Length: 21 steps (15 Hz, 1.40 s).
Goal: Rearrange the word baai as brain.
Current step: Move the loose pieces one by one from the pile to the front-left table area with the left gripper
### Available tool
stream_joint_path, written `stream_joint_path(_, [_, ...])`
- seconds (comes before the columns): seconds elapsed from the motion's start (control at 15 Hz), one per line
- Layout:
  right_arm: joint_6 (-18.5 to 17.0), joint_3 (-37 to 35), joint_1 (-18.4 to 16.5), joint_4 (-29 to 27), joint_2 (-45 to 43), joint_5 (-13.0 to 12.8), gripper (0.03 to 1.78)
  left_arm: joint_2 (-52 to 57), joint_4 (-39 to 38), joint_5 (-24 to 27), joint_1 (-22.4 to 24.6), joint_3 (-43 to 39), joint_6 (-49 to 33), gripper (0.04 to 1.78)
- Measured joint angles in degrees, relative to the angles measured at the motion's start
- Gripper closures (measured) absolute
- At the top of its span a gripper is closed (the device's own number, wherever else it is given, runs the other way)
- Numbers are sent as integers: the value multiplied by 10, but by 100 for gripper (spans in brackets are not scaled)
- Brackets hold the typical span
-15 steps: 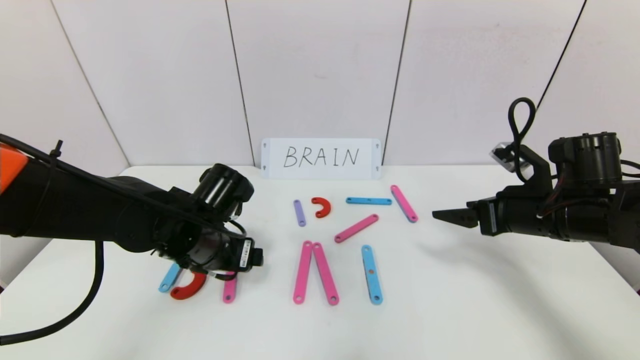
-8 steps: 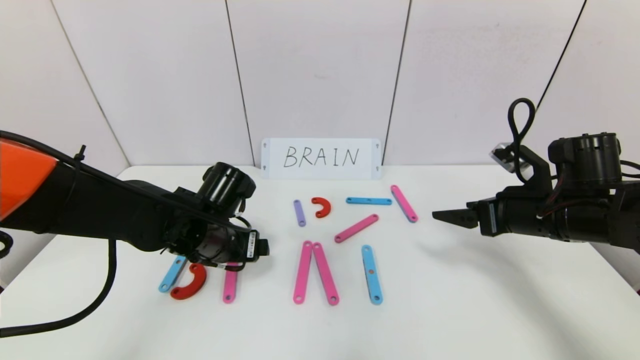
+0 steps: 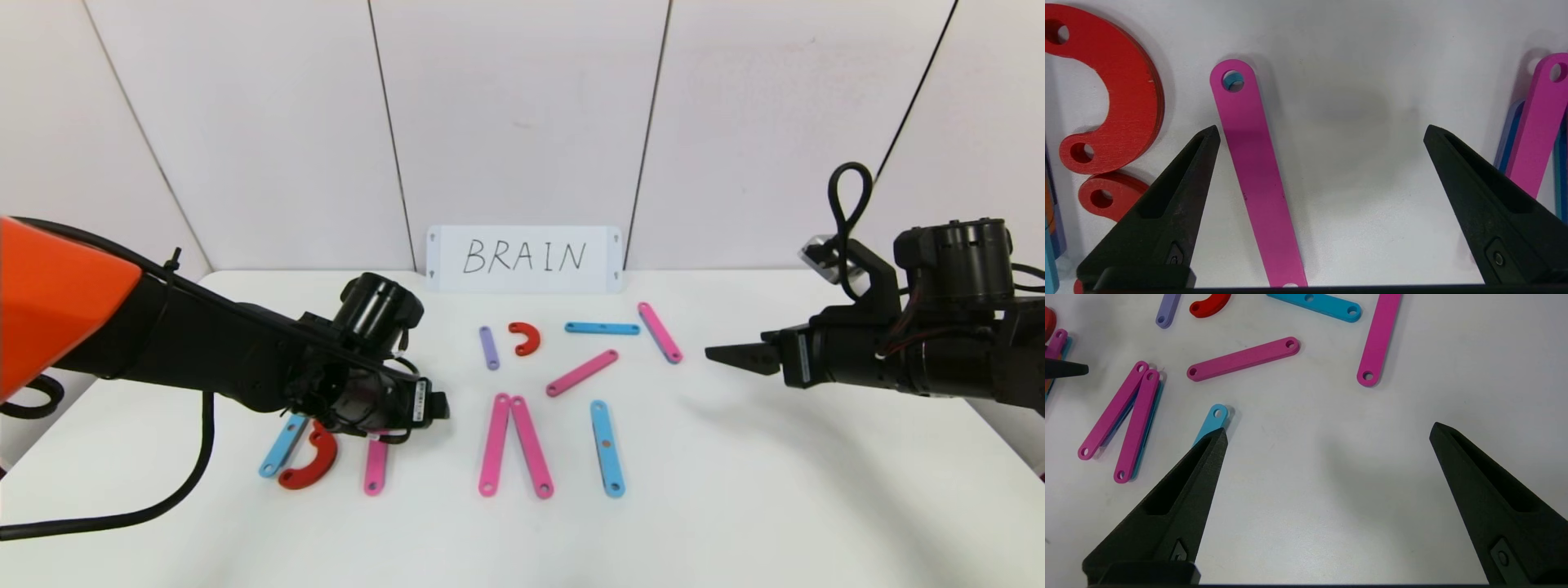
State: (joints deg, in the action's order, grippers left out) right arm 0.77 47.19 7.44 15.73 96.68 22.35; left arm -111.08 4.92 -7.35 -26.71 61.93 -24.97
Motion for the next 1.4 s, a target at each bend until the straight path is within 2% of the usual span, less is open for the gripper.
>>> stream_joint_path(0.93, [0,0,0,0,1,0,8,2,-51,16,-4,9,4,7])
stream_joint_path(1.4, [0,2,-4,3,1,-1,8,-22,-55,12,-6,144,69,7])
